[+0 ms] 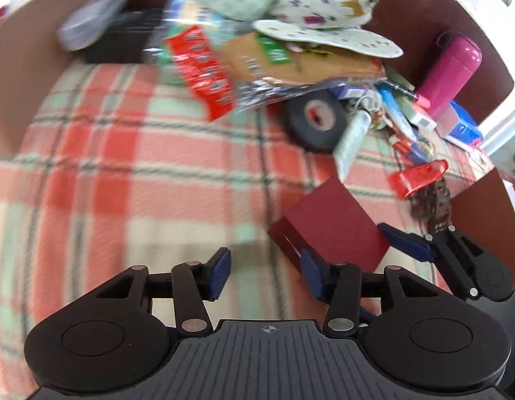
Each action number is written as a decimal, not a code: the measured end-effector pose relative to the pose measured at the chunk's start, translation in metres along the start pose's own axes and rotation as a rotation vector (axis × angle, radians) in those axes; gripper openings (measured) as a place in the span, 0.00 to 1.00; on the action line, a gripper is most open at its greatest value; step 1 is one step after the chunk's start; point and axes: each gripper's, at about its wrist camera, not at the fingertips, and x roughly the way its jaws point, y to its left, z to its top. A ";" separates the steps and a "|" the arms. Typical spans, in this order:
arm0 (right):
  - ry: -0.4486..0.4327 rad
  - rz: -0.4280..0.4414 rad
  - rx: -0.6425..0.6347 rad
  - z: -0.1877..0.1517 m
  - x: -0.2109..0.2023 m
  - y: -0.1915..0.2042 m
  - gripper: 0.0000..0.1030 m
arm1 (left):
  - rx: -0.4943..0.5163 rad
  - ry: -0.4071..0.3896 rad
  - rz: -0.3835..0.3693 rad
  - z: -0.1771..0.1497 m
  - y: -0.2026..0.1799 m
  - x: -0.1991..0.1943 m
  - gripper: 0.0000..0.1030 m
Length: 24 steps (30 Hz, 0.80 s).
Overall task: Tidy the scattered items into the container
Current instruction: 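Close the left gripper on the dark red box and lift it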
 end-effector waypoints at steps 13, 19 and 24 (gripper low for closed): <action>0.072 -0.029 0.287 -0.013 -0.009 0.015 0.77 | 0.138 0.027 -0.099 0.004 0.000 0.006 0.79; 0.083 -0.056 0.299 -0.012 -0.004 0.017 0.74 | 0.165 0.068 -0.172 0.005 -0.006 0.022 0.67; 0.090 -0.040 0.258 -0.009 -0.002 0.023 0.75 | 0.150 0.046 -0.162 -0.009 0.006 0.005 0.62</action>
